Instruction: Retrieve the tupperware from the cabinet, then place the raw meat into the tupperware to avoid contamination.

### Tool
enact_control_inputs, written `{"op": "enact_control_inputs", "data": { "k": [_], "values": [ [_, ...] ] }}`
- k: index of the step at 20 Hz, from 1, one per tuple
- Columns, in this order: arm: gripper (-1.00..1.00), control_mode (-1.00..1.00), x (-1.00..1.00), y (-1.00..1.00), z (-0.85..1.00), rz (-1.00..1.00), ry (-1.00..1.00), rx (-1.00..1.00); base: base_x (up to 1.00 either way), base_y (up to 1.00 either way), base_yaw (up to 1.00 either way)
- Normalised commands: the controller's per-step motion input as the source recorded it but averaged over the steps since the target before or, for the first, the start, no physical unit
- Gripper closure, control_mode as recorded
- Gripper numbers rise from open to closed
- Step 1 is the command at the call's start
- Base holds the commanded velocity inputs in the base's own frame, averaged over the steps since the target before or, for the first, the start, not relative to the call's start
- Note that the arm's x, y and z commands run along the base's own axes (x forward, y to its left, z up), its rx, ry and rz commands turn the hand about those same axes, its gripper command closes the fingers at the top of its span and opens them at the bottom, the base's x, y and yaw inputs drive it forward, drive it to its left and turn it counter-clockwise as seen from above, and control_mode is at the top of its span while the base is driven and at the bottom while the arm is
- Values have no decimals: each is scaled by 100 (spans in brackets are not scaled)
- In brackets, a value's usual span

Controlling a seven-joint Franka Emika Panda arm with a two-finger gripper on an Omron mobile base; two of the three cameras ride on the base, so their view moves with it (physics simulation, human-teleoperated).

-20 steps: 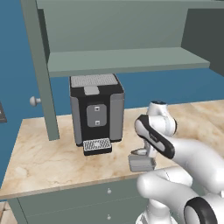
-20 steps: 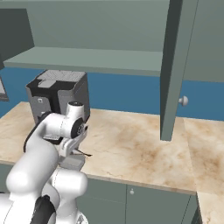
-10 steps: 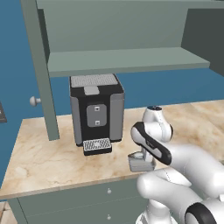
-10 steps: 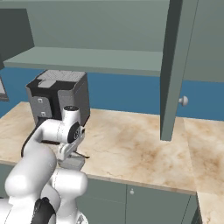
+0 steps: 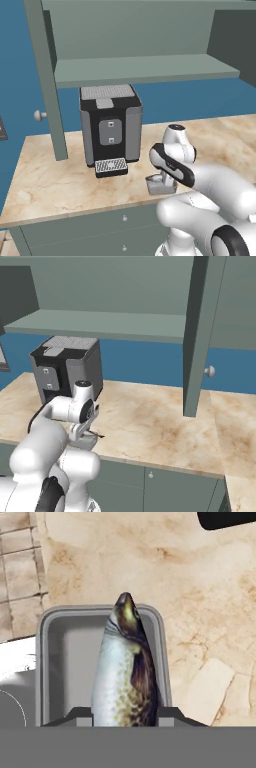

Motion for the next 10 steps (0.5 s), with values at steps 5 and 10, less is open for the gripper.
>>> {"op": "enact_control_inputs", "data": {
  "k": [5,10],
  "values": [
    [100,-100,25,-5,-14,0,0,0,0,0,0],
    [100,-100,12,-1,-10,0,0,0,0,0,0]
  ]
}}
